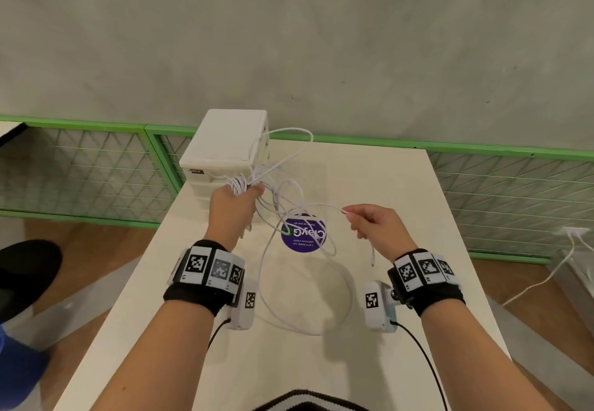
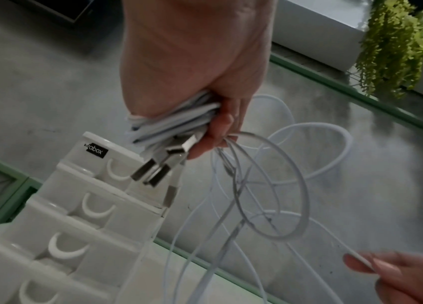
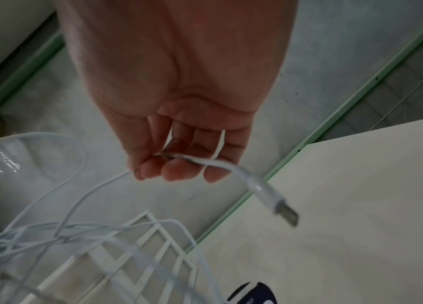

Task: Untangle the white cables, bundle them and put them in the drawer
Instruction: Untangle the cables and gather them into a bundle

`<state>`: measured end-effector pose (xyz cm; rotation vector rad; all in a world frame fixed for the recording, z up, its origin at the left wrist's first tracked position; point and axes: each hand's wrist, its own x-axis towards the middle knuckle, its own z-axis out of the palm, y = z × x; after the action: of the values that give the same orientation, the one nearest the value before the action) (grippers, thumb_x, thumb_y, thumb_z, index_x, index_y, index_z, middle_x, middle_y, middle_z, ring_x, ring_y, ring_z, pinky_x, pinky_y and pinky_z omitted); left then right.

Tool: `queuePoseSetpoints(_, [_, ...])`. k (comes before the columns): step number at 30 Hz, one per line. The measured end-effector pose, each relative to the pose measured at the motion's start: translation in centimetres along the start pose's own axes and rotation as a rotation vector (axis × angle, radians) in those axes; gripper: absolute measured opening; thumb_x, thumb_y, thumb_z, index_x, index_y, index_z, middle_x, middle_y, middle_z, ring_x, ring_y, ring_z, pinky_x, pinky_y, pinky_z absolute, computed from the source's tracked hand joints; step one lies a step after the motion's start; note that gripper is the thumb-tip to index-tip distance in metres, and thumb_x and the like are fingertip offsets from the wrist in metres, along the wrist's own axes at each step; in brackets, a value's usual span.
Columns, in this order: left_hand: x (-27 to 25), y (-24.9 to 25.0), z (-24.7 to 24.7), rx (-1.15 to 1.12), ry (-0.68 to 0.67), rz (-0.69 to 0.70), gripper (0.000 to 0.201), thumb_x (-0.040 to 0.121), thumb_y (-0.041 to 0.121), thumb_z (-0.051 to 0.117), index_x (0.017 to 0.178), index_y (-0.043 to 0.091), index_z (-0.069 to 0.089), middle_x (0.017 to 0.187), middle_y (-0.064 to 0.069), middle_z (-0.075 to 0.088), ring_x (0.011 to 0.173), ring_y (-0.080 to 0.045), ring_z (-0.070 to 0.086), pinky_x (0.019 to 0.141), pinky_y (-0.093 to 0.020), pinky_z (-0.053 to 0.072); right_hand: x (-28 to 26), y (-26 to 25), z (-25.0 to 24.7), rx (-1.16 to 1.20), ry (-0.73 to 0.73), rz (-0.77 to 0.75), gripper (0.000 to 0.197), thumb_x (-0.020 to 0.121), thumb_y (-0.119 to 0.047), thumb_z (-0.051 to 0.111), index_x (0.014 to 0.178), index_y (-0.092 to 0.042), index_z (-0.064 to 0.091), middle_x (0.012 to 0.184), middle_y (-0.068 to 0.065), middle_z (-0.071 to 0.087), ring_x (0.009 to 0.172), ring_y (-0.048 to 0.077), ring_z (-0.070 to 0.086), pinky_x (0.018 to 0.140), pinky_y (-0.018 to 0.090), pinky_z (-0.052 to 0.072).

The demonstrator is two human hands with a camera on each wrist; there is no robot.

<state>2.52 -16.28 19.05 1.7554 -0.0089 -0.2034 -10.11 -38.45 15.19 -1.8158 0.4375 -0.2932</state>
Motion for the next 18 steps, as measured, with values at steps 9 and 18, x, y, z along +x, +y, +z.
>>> queuePoseSetpoints(9, [-1.3, 0.2, 2.1, -0.075, -0.173, 0.016, 0.019, 0.084, 0.018, 0.068, 0.081, 0.006, 0.055, 0.041, 0.006, 0.040, 0.038, -0.012, 0.034, 0.042, -0.024, 0.031, -0.1, -2.2, 3.0, -0.309, -0.062, -0.191, 0.019, 0.091, -0.022, 0.058, 0.105, -0.024, 0.071, 0.091, -0.004, 0.064, 0.083, 0.009, 0.058, 0.075, 0.023, 0.044])
queuePoseSetpoints(18, [-2.3, 0.8, 2.1, -0.116, -0.243, 0.022, 0.017, 0.086, 0.012, 0.067, 0.072, 0.008, 0.058, 0.041, 0.006, 0.038, 0.039, -0.012, 0.031, 0.039, -0.021, 0.032, -0.1, -3.4, 3.3, -0.355, 0.059, -0.115, 0.008, 0.086, -0.023, 0.064, 0.094, -0.022, 0.066, 0.079, -0.001, 0.067, 0.066, 0.006, 0.060, 0.063, 0.028, 0.046])
